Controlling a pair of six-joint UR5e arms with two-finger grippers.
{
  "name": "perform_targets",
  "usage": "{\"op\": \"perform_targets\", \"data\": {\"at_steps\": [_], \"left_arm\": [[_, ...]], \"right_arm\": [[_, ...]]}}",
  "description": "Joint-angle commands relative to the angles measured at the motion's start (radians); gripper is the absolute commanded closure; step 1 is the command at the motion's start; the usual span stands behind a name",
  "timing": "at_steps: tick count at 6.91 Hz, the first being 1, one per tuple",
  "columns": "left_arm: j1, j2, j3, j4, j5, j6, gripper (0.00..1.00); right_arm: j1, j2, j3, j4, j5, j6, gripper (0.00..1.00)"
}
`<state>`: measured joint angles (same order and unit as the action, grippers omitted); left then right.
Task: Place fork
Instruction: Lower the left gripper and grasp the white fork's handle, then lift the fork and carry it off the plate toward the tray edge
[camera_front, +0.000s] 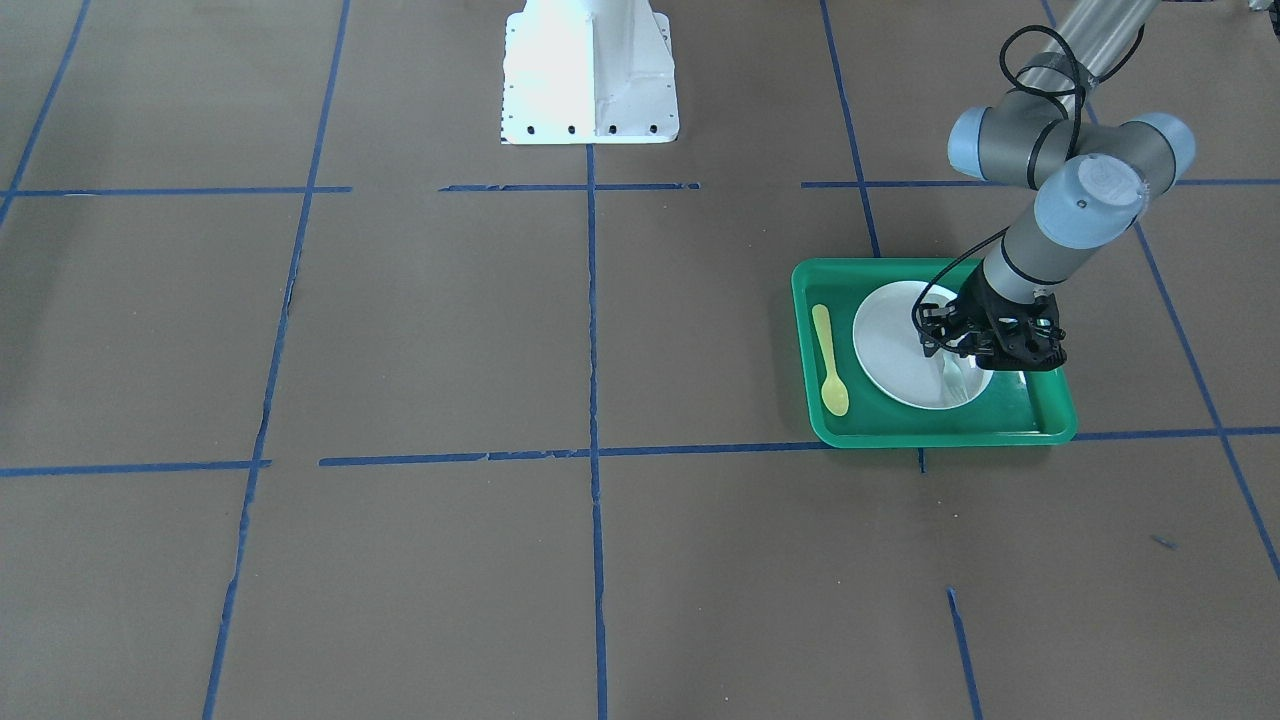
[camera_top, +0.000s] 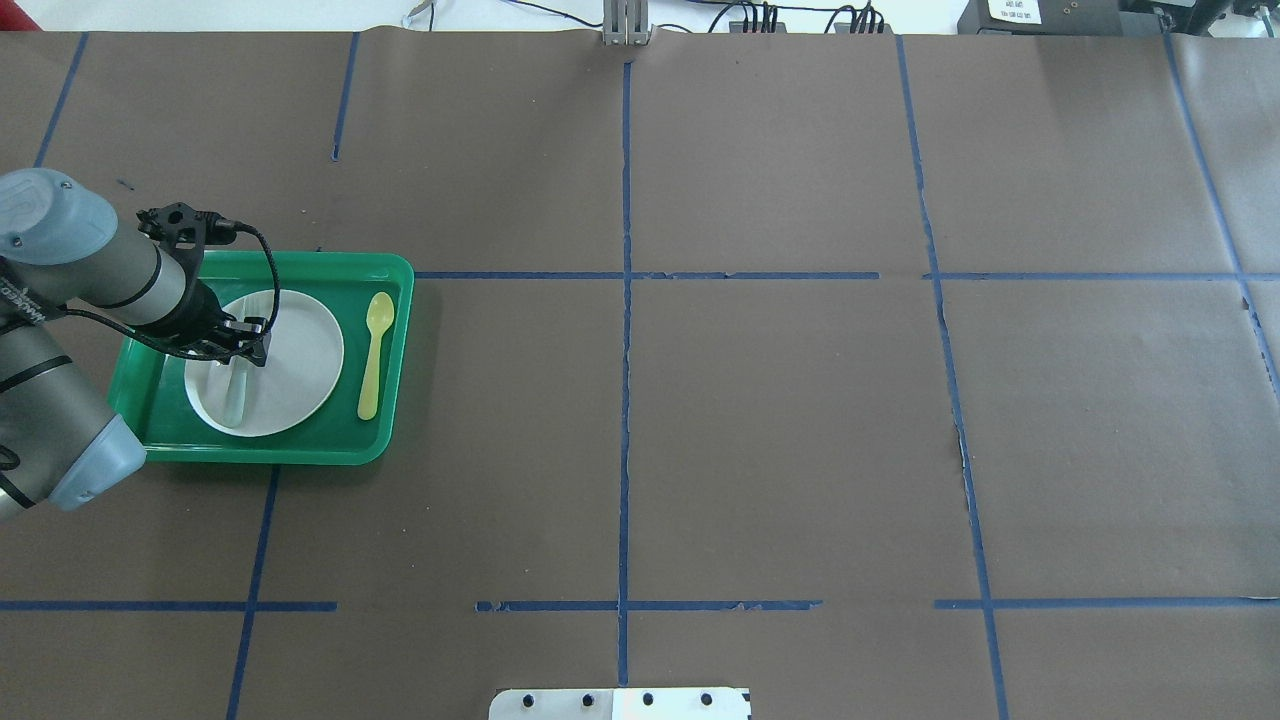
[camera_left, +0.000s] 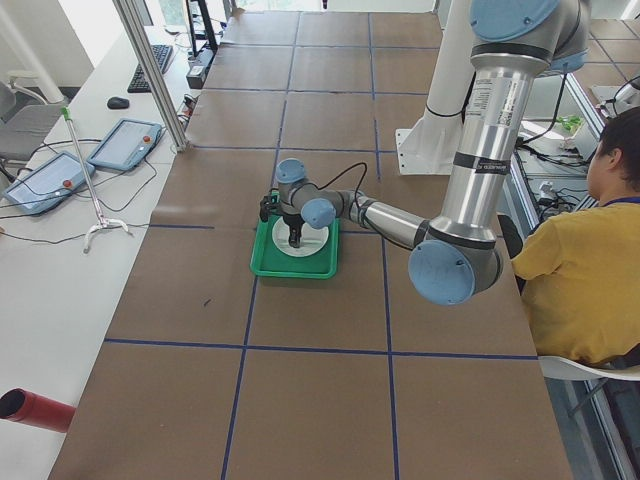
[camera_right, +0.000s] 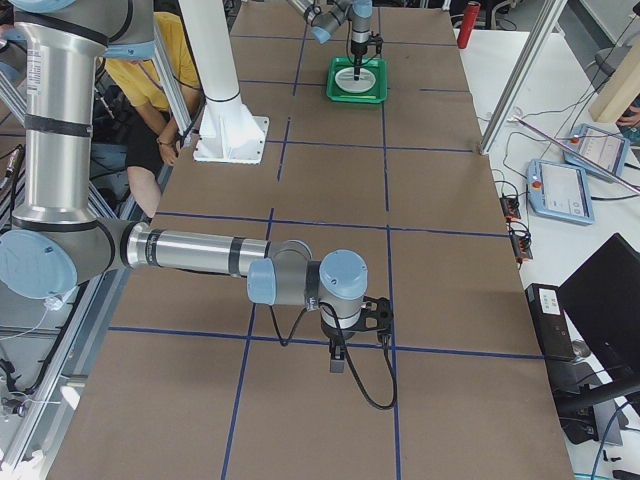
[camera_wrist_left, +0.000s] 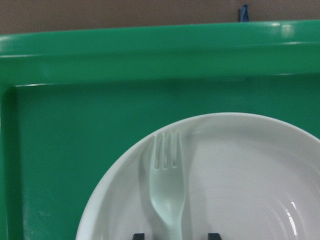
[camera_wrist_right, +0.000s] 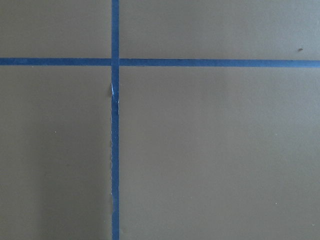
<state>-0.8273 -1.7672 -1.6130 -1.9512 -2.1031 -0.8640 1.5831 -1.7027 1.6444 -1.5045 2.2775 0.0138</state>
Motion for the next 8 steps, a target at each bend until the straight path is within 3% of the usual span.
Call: {"op": "perform_targets", "data": {"at_steps": [1,3,6,8], "left_arm": [[-0.001,0.0,-0.001,0.0,0.0,0.0,0.85],[-0.001,0.0,-0.002,0.0,0.002,-0.001,1.0],[-0.035,0.0,-0.047,0.002,0.0,-0.003,1.0],[-0.076,0.055,-0.079,-0.011,-0.002,0.003,1.0]], "right_arm": [[0.0,0.0,0.0,0.0,-0.001,0.0,0.0],[0.0,0.0,0.0,0.0,0.0,0.0,0.0],[0.0,0.0,0.0,0.0,-0.001,0.0,0.0],[0.0,0.0,0.0,0.0,-0.001,0.0,0.0]]}}
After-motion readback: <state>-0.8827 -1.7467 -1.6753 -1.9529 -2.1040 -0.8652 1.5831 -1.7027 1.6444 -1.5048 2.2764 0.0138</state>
